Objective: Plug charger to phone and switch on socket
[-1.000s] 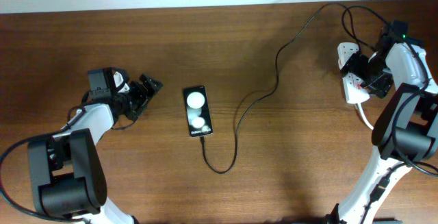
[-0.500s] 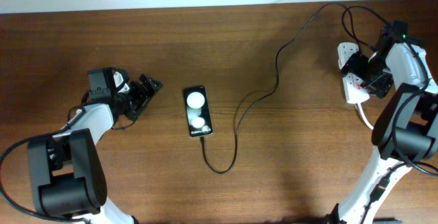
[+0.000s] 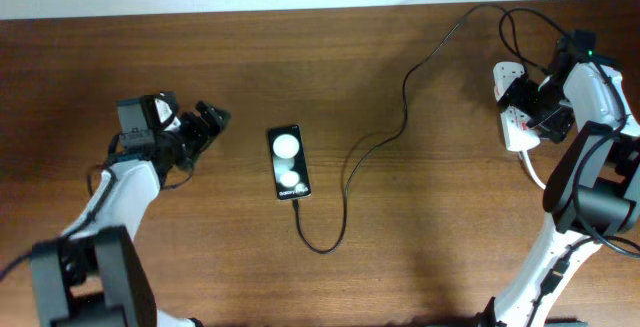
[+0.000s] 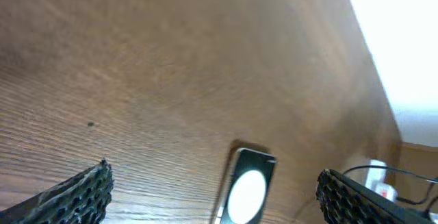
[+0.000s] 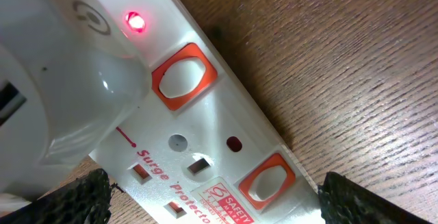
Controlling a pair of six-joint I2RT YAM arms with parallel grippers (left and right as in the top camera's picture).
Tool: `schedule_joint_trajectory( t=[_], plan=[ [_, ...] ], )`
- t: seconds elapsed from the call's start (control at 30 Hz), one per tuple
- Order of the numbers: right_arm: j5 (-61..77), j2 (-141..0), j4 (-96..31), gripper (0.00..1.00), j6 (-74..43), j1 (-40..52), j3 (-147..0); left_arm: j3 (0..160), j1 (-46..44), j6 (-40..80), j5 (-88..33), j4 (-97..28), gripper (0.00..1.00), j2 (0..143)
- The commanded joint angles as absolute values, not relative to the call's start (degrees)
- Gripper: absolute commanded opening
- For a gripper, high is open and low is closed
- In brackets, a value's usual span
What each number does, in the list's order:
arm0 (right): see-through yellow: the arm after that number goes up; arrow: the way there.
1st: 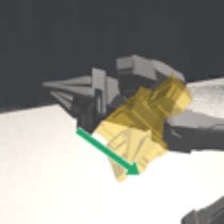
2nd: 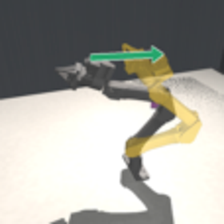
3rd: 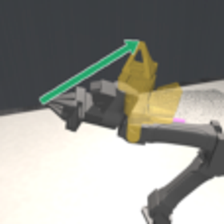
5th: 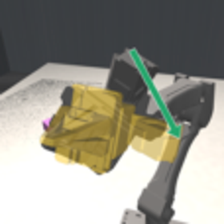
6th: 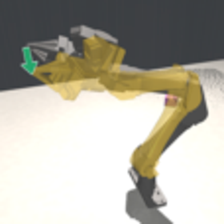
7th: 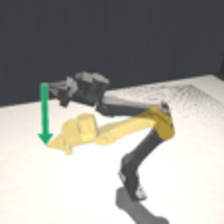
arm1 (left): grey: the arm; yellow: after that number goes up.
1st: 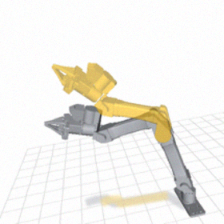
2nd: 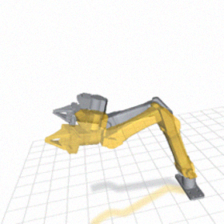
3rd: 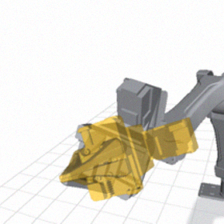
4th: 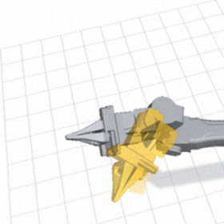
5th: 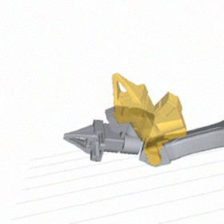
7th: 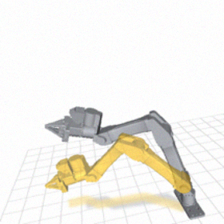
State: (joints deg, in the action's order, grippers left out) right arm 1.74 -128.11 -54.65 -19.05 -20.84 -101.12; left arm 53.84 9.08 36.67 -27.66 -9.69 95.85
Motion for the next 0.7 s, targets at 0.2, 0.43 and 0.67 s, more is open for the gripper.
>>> schedule_joint_trajectory(
  t=[0.2, 0.43, 0.67],
  plan=[
    [1.69, -130.78, -52.88, 0.99, -21.04, -19.62, -100.29, 53.54, 9.43, 36.36, -27.11, -9.56, 0.99, 86.43],
    [1.69, -130.78, -52.88, 0.99, -21.04, -19.62, -100.29, 53.54, 9.43, 36.36, -27.11, -9.98, 0.99, 86.50],
    [1.69, -130.78, -52.88, 0.99, -21.04, -19.62, -100.29, 53.36, 9.45, 36.36, -27.11, -10.39, 0.99, 86.52]
  ],
)
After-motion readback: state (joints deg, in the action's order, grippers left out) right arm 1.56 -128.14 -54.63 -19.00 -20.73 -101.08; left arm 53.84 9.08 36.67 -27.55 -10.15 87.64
